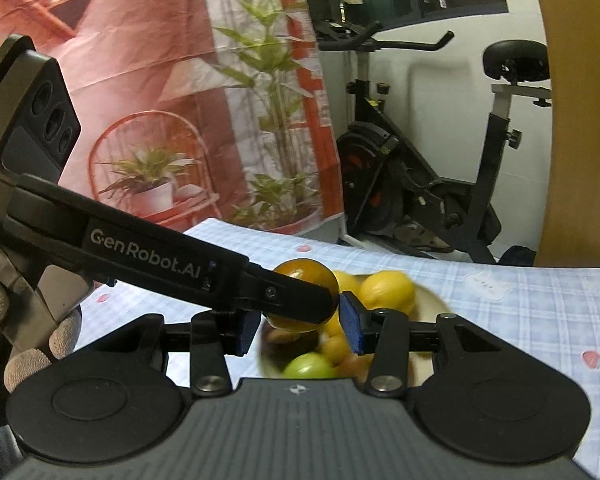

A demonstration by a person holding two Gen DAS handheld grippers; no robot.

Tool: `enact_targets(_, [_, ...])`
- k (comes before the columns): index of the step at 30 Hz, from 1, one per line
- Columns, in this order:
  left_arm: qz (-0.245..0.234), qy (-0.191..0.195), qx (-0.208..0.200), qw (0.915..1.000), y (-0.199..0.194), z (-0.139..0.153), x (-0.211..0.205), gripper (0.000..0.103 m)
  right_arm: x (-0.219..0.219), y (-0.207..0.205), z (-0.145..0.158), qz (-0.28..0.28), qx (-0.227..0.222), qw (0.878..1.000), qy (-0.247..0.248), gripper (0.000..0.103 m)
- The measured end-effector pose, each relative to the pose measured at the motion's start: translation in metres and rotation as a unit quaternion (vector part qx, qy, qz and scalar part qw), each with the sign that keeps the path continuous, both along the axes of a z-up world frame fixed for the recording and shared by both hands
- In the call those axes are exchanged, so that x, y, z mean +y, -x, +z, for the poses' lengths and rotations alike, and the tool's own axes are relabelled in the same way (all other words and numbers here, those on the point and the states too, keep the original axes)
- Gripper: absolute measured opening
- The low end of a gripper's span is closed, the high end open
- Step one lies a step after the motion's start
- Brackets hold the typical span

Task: Organize fruits
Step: 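Lift the orange with the left gripper and carry it over the plate, then lower the orange onto the plate and open the left gripper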

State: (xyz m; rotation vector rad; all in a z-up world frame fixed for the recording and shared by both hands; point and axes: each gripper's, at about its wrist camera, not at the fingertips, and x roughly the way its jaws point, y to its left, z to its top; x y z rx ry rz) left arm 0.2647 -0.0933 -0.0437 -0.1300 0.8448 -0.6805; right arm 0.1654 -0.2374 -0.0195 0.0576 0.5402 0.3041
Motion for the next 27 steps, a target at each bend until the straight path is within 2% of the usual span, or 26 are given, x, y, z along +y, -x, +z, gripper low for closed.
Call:
enact_targets(7, [-0.006, -0.025, 0.023, 0.9994, -0.036, -0.024, -0.034, 0.046, -0.028, -0.037, -0.017, -0.014, 0.028, 0.999, 0.009, 0.046])
enact_targets(18, [0.003, -0.054, 0.052, 0.9972, -0.062, -0.053, -0.043, 0.045, -0.046, -0.064, -0.05, -0.028, 0.077, 0.997, -0.005, 0.046])
enact_targets(27, [0.007, -0.059, 0.038, 0.9975, -0.054, -0.048, -0.036, 0.048, -0.043, -0.071, -0.054, -0.042, 0.101, 0.994, -0.017, 0.05])
